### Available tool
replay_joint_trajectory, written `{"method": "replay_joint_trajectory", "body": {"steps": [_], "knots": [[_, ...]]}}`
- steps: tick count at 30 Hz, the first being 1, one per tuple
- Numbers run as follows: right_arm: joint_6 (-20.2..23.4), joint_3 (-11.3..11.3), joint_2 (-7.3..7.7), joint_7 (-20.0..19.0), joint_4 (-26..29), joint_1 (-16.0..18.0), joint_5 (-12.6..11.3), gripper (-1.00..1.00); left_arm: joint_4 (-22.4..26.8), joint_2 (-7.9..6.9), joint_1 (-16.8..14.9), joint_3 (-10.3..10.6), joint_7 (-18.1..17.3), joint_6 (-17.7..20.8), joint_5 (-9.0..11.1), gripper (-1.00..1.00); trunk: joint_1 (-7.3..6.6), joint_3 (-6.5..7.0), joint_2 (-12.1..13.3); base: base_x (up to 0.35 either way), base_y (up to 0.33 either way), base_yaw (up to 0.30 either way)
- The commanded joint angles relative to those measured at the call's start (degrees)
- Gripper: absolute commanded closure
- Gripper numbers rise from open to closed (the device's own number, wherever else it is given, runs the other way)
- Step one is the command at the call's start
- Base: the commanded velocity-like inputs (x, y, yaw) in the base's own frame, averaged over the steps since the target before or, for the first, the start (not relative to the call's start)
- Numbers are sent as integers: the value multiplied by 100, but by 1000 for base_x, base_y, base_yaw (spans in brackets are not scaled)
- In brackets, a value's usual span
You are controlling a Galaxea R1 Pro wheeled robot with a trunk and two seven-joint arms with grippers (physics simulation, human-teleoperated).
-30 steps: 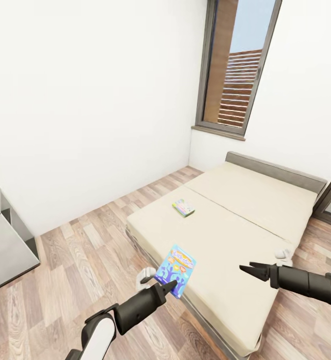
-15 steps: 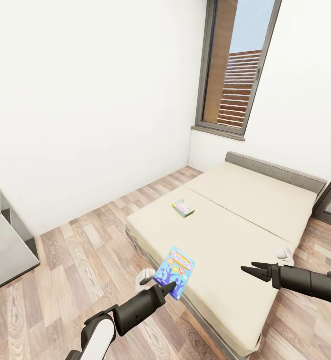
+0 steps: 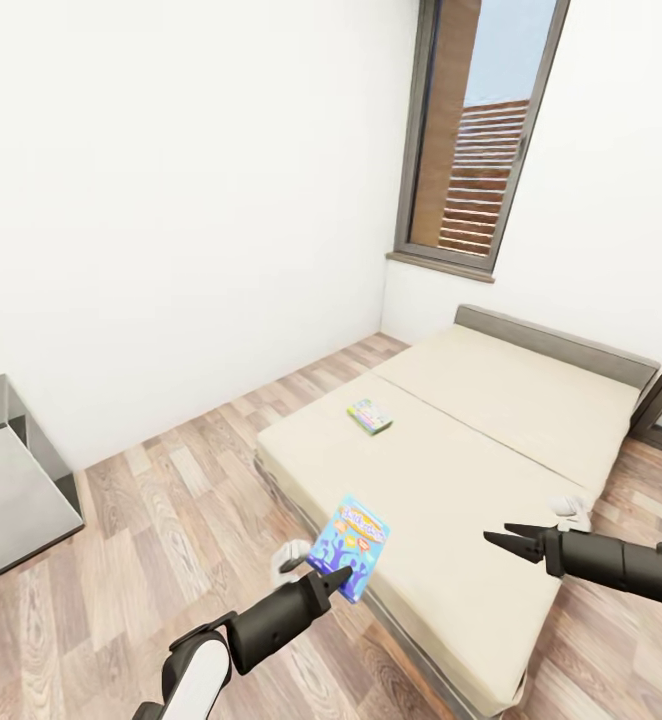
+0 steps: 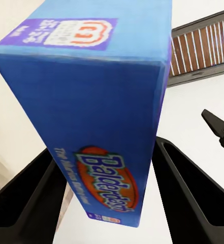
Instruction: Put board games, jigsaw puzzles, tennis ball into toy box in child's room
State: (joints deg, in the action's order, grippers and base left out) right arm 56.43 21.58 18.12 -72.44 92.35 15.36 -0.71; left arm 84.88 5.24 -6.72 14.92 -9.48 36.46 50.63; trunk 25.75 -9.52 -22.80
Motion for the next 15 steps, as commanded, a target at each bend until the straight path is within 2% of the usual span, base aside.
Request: {"method": "replay_joint_trajectory", "body": {"steps": [1, 12, 15], "knots": [[52, 4, 2, -16, 2, 8, -7, -100, 0, 1, -5, -6, -6, 29, 11, 100, 3, -12, -12, 0, 0, 160], [196, 4, 57, -27, 2, 27, -9, -100, -6, -4, -5, 5, -21, 34, 18, 100, 3, -12, -12, 0, 0, 238], [357, -2, 241, -59, 2, 20, -30, -100, -8, -3, -5, 10, -79, 34, 20, 100, 3, -12, -12, 0, 0, 278]]}}
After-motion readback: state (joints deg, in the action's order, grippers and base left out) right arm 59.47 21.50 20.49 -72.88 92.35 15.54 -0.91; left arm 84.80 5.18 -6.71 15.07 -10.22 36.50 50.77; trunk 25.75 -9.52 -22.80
